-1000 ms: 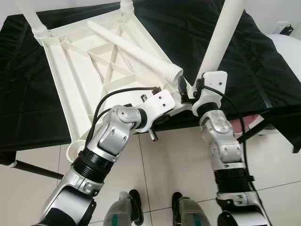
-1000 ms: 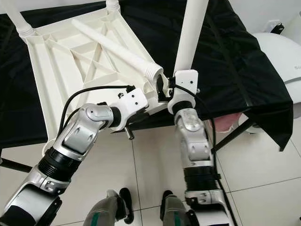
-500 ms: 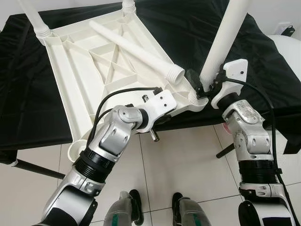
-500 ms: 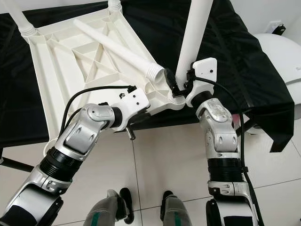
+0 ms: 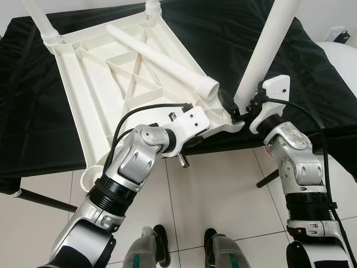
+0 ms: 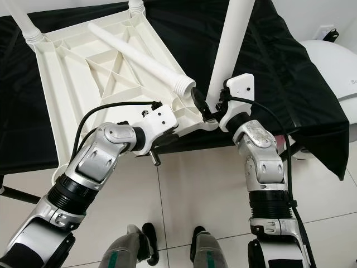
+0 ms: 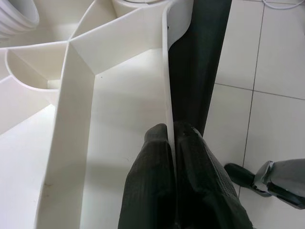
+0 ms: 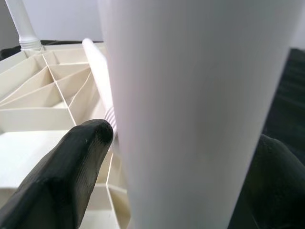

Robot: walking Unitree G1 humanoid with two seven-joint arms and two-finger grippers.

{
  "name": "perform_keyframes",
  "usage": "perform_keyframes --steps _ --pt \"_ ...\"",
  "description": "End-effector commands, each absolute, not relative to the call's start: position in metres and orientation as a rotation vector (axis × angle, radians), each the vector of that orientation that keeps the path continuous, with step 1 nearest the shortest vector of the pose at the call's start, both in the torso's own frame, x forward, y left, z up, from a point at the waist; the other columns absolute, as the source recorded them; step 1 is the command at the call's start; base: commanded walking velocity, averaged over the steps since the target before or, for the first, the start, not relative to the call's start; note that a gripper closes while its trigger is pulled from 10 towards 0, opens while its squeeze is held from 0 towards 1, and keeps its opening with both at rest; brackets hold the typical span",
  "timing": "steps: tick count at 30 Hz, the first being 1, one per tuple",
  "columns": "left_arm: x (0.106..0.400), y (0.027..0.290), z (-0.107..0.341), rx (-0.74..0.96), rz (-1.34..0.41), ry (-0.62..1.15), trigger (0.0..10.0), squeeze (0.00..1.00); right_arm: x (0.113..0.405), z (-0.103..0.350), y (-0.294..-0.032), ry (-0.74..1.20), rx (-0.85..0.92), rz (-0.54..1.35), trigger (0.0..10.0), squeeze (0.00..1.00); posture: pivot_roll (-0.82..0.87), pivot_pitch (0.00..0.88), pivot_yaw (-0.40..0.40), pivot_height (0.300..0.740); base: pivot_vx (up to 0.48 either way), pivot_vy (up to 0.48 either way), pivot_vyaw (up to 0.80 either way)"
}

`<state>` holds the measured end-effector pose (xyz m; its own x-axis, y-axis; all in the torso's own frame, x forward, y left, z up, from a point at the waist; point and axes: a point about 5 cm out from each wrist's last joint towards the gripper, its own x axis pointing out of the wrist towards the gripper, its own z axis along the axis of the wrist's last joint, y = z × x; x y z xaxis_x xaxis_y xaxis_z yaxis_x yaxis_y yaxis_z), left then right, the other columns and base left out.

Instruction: Building children table

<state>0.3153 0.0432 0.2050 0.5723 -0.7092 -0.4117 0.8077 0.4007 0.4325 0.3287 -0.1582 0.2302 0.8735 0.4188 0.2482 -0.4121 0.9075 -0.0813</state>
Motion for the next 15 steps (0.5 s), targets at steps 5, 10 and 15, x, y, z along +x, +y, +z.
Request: perform_keyframes --steps 5,10,15 --pt "0.319 0.043 0.22 0.673 -0.876 0.078 10.0 0.0 0.324 0.231 -0.167 -0.263 -0.014 0.439 10.0 1.0 -0.14 0.213 0.061 0.74 0.0 0.0 0.0" --pt "0.319 0.042 0.22 0.673 -0.879 0.075 10.0 0.0 0.323 0.235 -0.174 -0.275 -0.053 0.48 10.0 0.0 -0.14 0.213 0.062 0.74 0.0 0.0 0.0" --pt "0.32 0.042 0.221 0.672 -0.88 0.075 10.0 0.0 0.324 0.236 -0.176 -0.27 -0.058 0.514 10.0 0.0 -0.14 0.214 0.064 0.74 0.0 0.0 0.0"
